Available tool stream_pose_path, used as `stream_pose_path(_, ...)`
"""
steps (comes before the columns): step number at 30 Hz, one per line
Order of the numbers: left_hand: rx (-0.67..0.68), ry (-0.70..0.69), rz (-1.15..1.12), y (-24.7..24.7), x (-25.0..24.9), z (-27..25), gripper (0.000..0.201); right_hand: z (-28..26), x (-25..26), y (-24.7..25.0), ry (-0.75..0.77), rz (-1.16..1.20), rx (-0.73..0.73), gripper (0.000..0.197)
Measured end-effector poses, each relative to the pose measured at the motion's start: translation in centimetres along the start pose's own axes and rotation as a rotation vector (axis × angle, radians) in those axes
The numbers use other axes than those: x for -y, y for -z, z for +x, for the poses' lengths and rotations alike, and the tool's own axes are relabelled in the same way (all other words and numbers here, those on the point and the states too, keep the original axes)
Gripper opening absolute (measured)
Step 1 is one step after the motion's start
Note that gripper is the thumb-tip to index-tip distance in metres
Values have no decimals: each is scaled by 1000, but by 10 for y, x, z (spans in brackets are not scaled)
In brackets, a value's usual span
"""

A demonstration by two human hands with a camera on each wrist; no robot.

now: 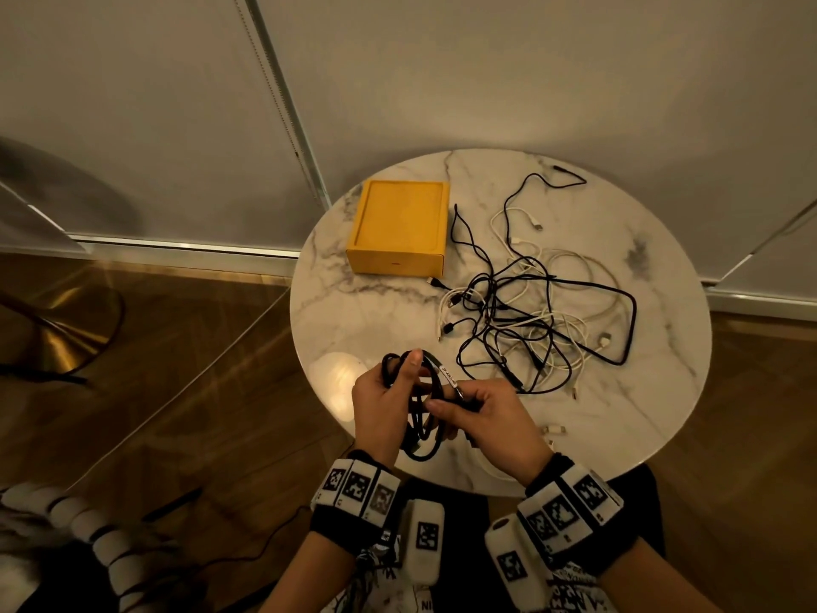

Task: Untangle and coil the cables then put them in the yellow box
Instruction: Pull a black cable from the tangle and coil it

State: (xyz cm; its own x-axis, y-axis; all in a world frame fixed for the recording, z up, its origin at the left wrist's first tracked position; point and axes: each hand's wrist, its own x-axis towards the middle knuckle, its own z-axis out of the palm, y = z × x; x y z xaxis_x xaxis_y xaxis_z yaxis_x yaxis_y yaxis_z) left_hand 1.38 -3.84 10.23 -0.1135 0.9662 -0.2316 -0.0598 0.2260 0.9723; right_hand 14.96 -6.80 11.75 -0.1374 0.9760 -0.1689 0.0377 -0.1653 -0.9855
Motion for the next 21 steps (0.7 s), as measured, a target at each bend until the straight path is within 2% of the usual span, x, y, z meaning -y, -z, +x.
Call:
stream_pose_path(5,94,-12,-64,1,0,-3,32,4,-4,-1,-47,9,-21,14)
stream_pose_path(9,76,-18,-77,2,6,-4,41,7,-8,-2,-109,3,-7,15)
stream_pose_path(13,107,103,-206,4,10,-4,40,8,-6,-5,-119,5,41,17)
stream_pose_path(15,140,115,-145,8,11,-2,37,8,-5,-6,-101,23,34,21)
stream_pose_path(18,165,44,28,14,11,0,29,9,-3,-5,-76,-11,-27,23)
stream_pose_path(21,141,-15,69,17,7,0,27,10,-2,-6,-53,-118,-63,25)
